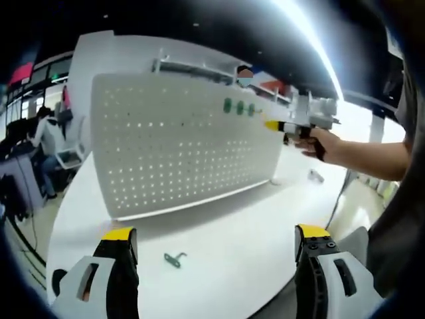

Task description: Insert the hook assembly into the mounting plate slot until the hook locks in place.

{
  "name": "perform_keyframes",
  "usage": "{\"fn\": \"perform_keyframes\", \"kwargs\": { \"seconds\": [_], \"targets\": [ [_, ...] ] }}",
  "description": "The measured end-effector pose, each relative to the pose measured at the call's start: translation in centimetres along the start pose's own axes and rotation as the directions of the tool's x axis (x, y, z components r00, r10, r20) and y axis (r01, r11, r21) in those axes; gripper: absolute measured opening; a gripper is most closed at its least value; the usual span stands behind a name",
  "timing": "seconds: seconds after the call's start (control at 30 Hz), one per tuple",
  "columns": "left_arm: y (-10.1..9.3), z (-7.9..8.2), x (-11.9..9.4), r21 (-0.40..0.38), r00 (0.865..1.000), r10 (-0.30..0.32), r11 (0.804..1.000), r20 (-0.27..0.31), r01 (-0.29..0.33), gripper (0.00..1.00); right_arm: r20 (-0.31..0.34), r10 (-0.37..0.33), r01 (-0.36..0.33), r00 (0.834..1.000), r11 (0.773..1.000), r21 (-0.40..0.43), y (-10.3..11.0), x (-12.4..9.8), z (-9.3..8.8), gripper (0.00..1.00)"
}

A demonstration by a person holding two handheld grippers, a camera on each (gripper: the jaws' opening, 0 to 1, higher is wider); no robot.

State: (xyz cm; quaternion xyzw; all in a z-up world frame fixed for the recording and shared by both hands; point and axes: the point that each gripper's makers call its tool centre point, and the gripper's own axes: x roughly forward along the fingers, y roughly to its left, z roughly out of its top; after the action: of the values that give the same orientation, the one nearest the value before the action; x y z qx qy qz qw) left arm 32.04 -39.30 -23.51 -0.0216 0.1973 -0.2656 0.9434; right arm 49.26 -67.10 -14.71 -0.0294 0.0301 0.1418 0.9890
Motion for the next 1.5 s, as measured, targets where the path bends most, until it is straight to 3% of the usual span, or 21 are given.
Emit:
{"fn": "perform_keyframes", "kwargs": {
  "seconds": [0.27,0.37,0.47,0.57,0.7,0.83,1.07,1.17,1.27,1.5],
  "targets": [
    [0.3,-1.5,-0.2,-0.01,1.0,0.004,1.0,-0.029,-0.004,1.0,-0.091,0.092,-0.095,0.992,0.995,-0.023,2.9,-3.0,-3.3,0.32],
    [0.4,-2.1,-0.3,-0.019,0.999,0.005,1.0,-0.043,-0.005,1.0,-0.139,0.131,-0.14,0.982,0.989,-0.051,4.2,-4.2,-4.7,0.27],
    [0.5,-2.6,-0.4,-0.018,0.998,0.011,1.0,-0.059,-0.012,1.0,-0.157,0.156,-0.16,0.975,0.987,-0.013,5.4,-5.2,-5.5,0.29],
    [0.5,-3.1,-0.5,-0.009,0.997,0.014,1.0,-0.074,-0.014,1.0,-0.19,0.19,-0.199,0.963,0.98,-0.027,6.5,-6.3,-6.8,0.29],
    [0.7,-3.7,-0.4,-0.039,0.998,0.01,0.999,-0.067,-0.012,1.0,-0.18,0.235,-0.238,0.955,0.971,0.003,7.8,-6.9,-7.6,0.29],
    [1.2,-4.5,-0.4,-0.026,0.995,0.018,0.999,-0.097,-0.02,1.0,-0.19,0.254,-0.259,0.948,0.966,-0.002,9.1,-6.9,-8.0,0.28],
    [1.8,-5.1,-0.9,-0.041,0.993,0.039,0.998,-0.115,-0.043,1.0,-0.221,0.326,-0.335,0.919,0.942,-0.005,11.8,-7.5,-9.4,0.28],
    [2.2,-5.5,-1.2,-0.057,0.991,0.057,0.996,-0.118,-0.064,1.0,-0.251,0.373,-0.381,0.893,0.924,0.019,13.2,-8.2,-10.6,0.25],
    [2.4,-5.8,-1.4,-0.065,0.991,0.066,0.995,-0.117,-0.074,1.0,-0.265,0.382,-0.39,0.886,0.921,0.024,13.9,-8.3,-11.4,0.23],
    [2.7,-6.7,-1.7,-0.071,0.986,0.081,0.993,-0.147,-0.092,1.0,-0.314,0.443,-0.456,0.84,0.889,0.036,16.4,-8.8,-13.3,0.22]
  ]
}}
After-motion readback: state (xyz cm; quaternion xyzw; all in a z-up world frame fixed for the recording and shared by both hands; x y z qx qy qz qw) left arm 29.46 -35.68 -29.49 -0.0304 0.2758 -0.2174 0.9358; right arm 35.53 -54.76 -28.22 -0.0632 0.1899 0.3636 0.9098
